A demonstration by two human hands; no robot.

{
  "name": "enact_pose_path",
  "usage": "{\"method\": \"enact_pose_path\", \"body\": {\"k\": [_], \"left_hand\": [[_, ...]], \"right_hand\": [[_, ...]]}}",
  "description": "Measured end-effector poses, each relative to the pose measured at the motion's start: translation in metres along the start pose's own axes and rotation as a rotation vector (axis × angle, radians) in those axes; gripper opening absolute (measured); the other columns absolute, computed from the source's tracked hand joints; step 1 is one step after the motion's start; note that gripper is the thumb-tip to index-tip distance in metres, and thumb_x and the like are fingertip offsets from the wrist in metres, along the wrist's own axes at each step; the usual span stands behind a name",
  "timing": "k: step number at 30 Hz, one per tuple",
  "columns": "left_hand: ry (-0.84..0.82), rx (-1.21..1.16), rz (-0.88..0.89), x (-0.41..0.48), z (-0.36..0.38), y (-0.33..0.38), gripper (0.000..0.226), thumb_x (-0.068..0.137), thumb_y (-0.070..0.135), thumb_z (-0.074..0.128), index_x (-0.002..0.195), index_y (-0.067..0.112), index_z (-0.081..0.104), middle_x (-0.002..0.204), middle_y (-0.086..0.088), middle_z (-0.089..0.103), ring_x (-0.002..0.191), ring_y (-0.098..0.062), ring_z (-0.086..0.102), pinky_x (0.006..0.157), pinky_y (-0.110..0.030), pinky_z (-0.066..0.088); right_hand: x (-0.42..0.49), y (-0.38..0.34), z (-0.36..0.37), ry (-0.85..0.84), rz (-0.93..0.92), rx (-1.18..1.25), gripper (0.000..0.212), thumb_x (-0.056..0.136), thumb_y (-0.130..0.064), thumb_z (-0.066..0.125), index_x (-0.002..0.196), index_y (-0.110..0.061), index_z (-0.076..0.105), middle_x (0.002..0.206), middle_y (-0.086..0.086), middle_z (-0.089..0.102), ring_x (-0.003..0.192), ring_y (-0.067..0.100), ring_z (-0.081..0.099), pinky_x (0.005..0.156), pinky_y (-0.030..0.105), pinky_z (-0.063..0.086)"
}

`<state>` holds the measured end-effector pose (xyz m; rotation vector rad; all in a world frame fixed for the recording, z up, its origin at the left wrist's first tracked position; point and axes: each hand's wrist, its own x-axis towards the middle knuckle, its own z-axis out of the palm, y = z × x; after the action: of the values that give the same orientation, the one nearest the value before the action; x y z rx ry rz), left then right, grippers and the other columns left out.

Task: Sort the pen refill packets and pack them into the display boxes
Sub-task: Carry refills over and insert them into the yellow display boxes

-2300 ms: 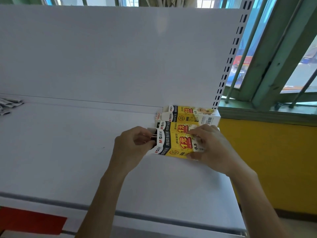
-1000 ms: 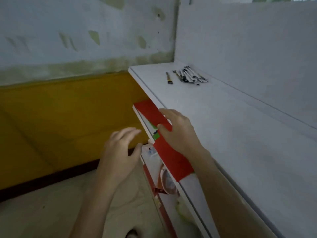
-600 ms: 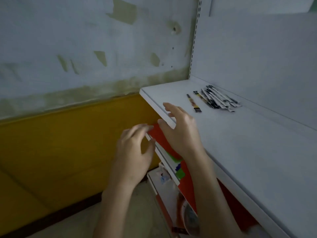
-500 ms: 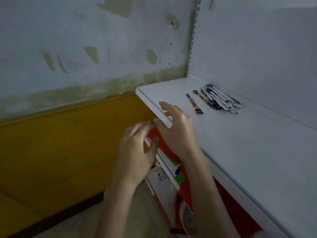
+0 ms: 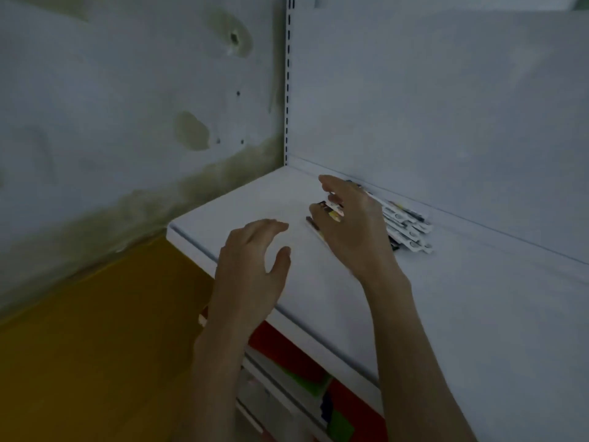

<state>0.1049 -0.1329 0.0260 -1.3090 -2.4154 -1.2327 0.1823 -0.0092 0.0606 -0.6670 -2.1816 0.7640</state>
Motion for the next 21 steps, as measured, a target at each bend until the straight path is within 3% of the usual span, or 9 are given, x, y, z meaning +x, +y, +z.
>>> {"method": "enact_pose_path", "body": {"k": [2,9,15,21], "left_hand": [[-0.072,-0.047,0.061,0.026,0.017,-0.009,0.034,0.091,0.023,0.055,0.125,0.026,0.055,0.133,0.008,0.051,0.124,-0.009,0.039,0.099,-0.018,0.020],[-0.399,-0.245,0.308,0.104,0.077,-0.035,0.031,0.088,0.018,0.060,0.119,0.020,0.060,0.126,0.004,0.056,0.115,-0.015,0.046,0.100,-0.026,0.034],[-0.591,-0.173,0.308,0.129,0.104,-0.057,0.028,0.085,0.026,0.064,0.114,0.026,0.064,0.119,0.003,0.059,0.107,-0.017,0.050,0.093,-0.038,0.044],[-0.686,-0.187,0.316,0.146,0.113,-0.060,0.025,0.083,0.025,0.068,0.107,0.021,0.069,0.116,0.002,0.061,0.106,-0.016,0.050,0.089,-0.035,0.047]], "right_hand": [[0.015,0.014,-0.004,0.053,0.066,-0.057,0.043,0.090,-0.021,0.057,0.132,-0.018,0.049,0.127,-0.001,0.055,0.114,0.013,0.051,0.091,0.018,0.036],[0.042,0.066,0.001,0.260,0.343,-0.249,0.044,0.088,-0.015,0.059,0.131,-0.013,0.049,0.127,0.006,0.056,0.113,0.021,0.052,0.095,0.024,0.036],[0.048,0.091,0.018,0.131,0.638,-0.339,0.048,0.084,-0.021,0.065,0.130,-0.015,0.051,0.129,0.005,0.056,0.114,0.020,0.054,0.098,0.031,0.042],[0.052,0.095,0.015,0.104,0.722,-0.413,0.046,0.078,-0.021,0.072,0.122,-0.015,0.059,0.120,0.003,0.060,0.107,0.017,0.055,0.088,0.025,0.043]]}}
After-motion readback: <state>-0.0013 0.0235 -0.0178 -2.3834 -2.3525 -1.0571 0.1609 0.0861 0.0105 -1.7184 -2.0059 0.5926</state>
